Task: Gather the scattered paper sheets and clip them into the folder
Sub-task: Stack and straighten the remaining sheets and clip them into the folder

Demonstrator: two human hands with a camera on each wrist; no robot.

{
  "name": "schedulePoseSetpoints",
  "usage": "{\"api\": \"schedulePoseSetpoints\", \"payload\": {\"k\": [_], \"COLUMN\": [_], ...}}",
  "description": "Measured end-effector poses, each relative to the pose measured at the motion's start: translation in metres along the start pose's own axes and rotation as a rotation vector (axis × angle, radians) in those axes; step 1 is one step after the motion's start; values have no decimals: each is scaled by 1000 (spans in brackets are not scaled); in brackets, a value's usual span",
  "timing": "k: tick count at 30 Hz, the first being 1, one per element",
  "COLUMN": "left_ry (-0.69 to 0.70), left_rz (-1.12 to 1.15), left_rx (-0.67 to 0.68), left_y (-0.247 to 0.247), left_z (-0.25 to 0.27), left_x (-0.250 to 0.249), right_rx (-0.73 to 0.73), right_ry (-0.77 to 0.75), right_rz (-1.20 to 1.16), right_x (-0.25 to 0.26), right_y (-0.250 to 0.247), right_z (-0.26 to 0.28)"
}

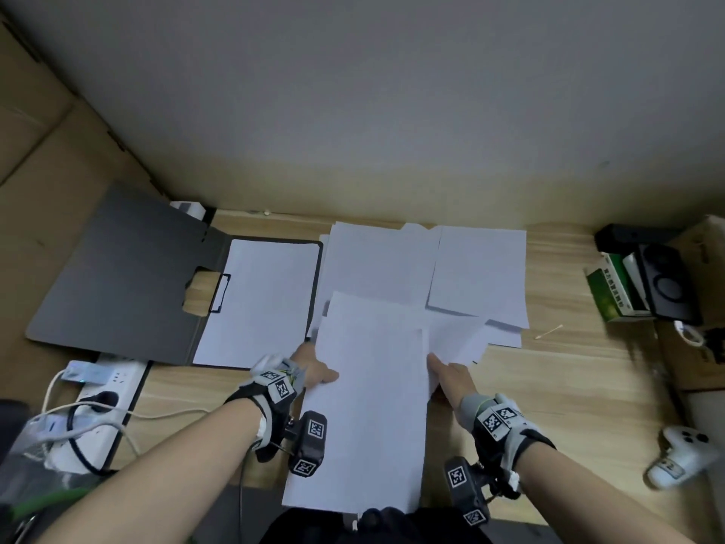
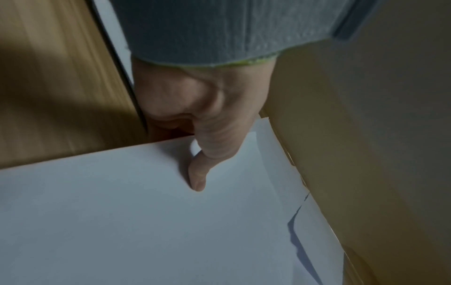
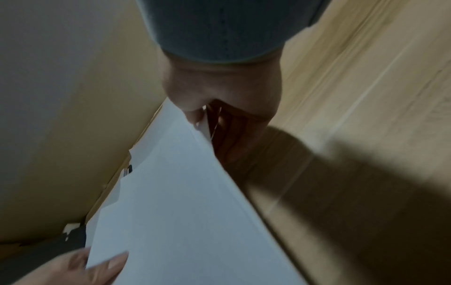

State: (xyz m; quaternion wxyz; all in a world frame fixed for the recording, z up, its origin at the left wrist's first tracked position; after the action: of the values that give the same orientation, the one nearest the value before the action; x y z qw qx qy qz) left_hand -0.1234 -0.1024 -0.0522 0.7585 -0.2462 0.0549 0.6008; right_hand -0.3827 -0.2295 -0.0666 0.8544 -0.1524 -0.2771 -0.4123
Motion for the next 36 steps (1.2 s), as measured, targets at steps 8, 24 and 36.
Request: {"api": "schedulePoseSetpoints", "payload": {"k": [8, 24, 36], "left_ry": [208, 273, 239], "left_rz": [347, 251, -213], "left_rx": [-115, 78, -5], "left_y": [-33, 105, 129], "left_z": [7, -26, -33], "left_x": [15, -59, -97], "right_rx": [-49, -57, -84], "right_ry": [75, -101, -90], "right_rz": [224, -64, -23], "right_x": [-16, -55, -76], "right_y": [-16, -59, -105], "right_z": [-17, 37, 41]}}
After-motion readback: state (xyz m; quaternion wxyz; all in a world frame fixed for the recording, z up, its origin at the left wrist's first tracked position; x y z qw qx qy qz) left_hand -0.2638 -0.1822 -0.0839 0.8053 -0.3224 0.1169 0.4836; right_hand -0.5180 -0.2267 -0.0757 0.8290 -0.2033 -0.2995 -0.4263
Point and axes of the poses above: each hand's wrist, its own z-axis away from the middle knuckle, its own y-axis out of the palm, x = y × z, the point moved 4 cm from there along -z, towards the middle knuckle, and after that the axes turned 15 degrees about x, right-handed, at the moved point
